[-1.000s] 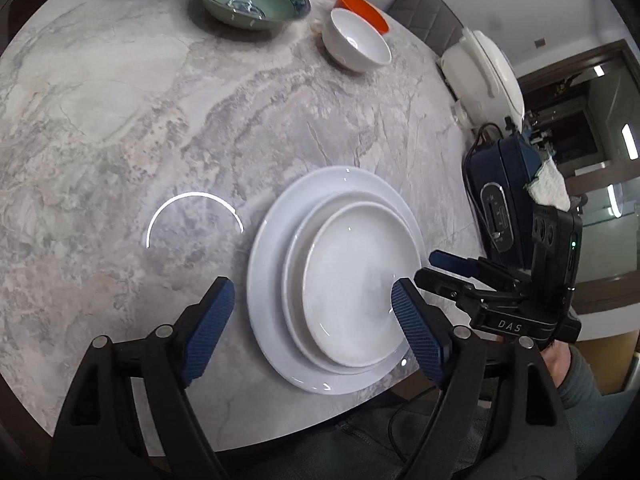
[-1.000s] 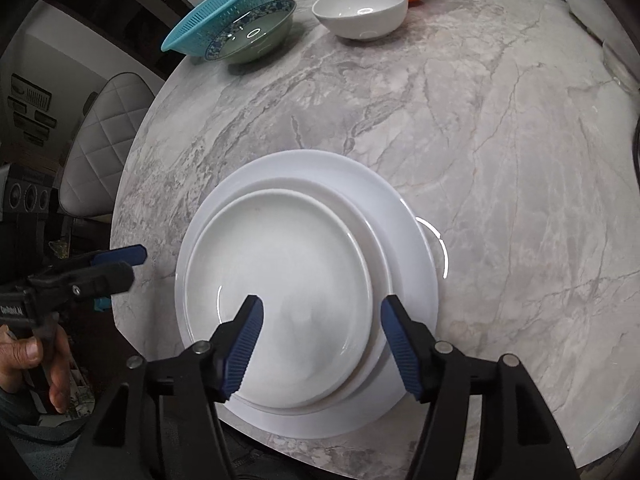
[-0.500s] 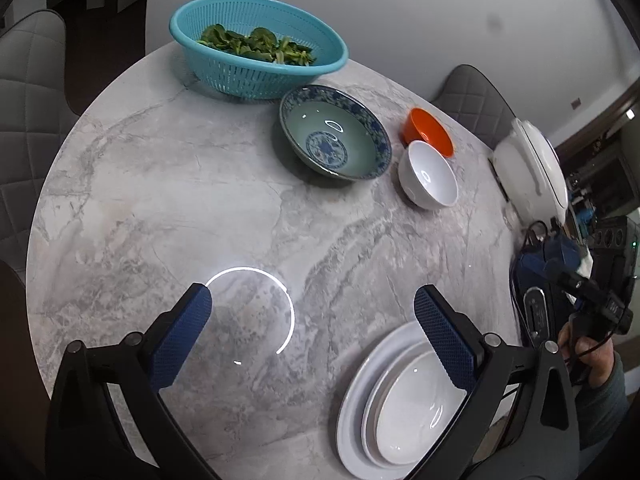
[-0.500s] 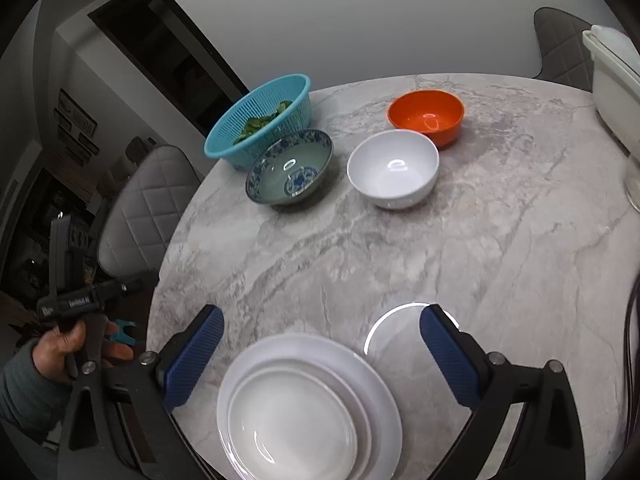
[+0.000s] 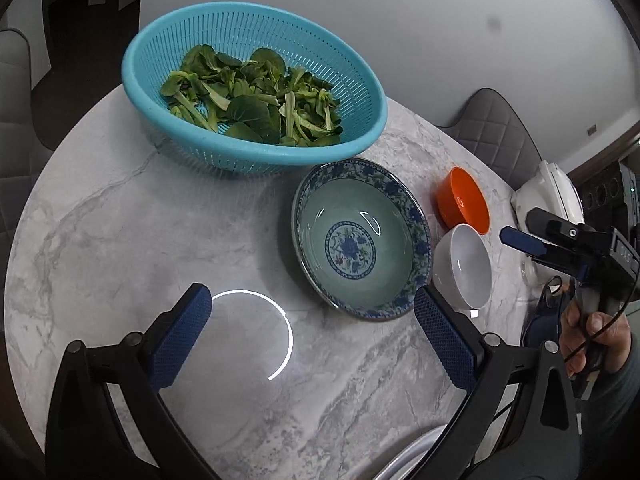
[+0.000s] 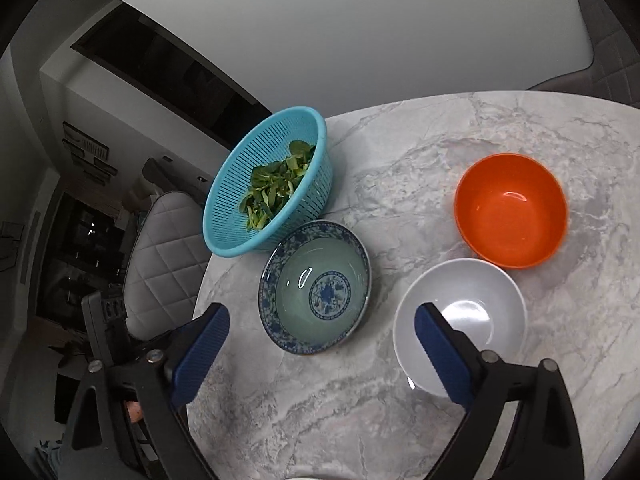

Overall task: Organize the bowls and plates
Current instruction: 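Move both grippers to the blue-and-green patterned bowl and close on its rim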

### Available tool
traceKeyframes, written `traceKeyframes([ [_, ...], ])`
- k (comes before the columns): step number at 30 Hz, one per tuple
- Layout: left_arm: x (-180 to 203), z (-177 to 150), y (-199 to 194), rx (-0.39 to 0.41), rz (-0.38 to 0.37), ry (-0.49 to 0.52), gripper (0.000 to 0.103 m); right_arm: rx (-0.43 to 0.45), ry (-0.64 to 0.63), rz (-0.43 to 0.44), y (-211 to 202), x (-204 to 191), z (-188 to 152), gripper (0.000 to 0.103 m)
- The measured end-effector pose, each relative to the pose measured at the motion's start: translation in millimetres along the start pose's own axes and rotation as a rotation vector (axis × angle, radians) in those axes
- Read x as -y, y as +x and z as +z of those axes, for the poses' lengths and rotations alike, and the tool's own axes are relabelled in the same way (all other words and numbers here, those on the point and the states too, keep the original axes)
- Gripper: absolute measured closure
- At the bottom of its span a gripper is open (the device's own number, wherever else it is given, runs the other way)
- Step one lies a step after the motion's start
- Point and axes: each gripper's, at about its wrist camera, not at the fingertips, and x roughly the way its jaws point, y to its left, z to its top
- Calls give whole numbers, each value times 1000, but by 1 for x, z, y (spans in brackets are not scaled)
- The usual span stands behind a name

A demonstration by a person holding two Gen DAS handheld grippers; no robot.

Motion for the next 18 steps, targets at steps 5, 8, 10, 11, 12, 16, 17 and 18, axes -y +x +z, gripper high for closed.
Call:
traceKeyframes([
  [5, 1, 15, 32, -36, 3, 15, 7, -81, 27, -44, 45, 9, 16, 34],
  [8, 1, 18, 44, -49, 3, 29, 15, -121, -3, -79, 61, 5, 23, 45],
  [10, -1, 19, 52, -68, -2, 33, 28, -146, -13, -92, 70, 3, 25, 47],
  [11, -1, 20, 56, -75, 2, 38, 36, -157, -18, -96, 74, 4, 26, 48],
  [12, -2, 21, 60, -83, 5, 42, 40, -165, -21, -105, 77, 3, 27, 50],
  [16, -3, 25, 76, -109, 1, 38, 51, -210, -22, -137, 89, 4, 27, 52],
  [17, -4, 26, 78, -111, -2, 37, 53, -222, -24, -143, 92, 4, 26, 52],
  [18, -4, 27, 81, -116, -7, 37, 56, -228, -27, -149, 95, 4, 25, 53],
])
